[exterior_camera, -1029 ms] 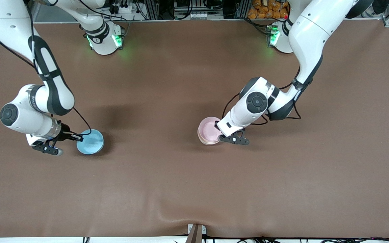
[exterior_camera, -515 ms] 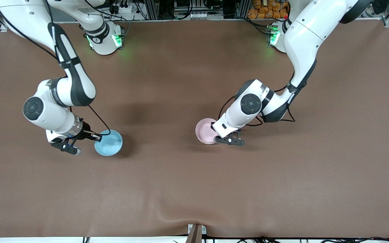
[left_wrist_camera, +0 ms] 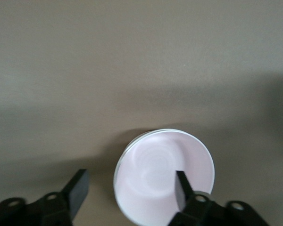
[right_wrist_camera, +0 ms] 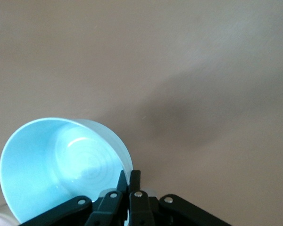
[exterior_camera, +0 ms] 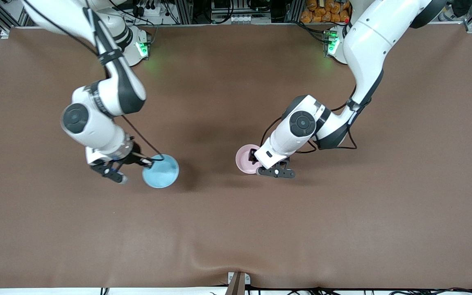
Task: Stack pink and blue bowls on white bowl
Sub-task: 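Release the pink bowl while the right gripper lifts the blue bowl toward it, then lower the blue bowl onto the pink bowl with the right gripper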
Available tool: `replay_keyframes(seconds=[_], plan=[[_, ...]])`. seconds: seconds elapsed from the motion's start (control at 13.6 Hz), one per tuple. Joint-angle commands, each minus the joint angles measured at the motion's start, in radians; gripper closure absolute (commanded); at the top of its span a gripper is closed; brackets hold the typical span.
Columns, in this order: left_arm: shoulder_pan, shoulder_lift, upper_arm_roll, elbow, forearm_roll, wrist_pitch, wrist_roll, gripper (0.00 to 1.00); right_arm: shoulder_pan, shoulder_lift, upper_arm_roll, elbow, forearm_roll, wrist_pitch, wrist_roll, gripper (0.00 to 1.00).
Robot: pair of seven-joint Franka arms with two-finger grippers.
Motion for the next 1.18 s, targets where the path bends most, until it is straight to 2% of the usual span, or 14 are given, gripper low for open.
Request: replay_keyframes(seconds=[0.0,0.22,0.44,0.59,0.81,0.96,1.1], plan=[[0.096,-0.214,0.01,-0.017,0.023,-0.212,-0.019,0.0,0.088,-0.016,-0.014,0.01,0.009,-0.018,0.143,1.0],[0.221,-0.415,0.007,-0.016,0.014,-0.417,-0.014,0.0,0.151,-0.002,-0.013,0.042,0.009,-0.015,0.265,1.0],[0.293,-0.572,0.009,-0.016,0.014,-0.575,0.015,0.0,0.216,0.014,-0.013,0.082,0.006,-0.015,0.387,1.0],[0.329,-0.635,0.012,-0.017,-0.003,-0.652,0.067,0.0,0.254,0.042,-0.013,0.111,0.006,-0.015,0.463,1.0],[0.443,-0.722,0.015,-0.021,-0.116,-0.712,0.168,0.0,0.308,0.145,-0.014,0.21,0.003,-0.012,0.586,1.0],[0.528,-0.753,0.015,-0.022,-0.163,-0.722,0.291,0.0,0.342,0.218,-0.014,0.28,-0.004,-0.009,0.68,1.0],[0.551,-0.768,0.015,-0.019,-0.178,-0.744,0.314,0.0,0.361,0.263,-0.016,0.318,-0.005,-0.005,0.732,1.0]])
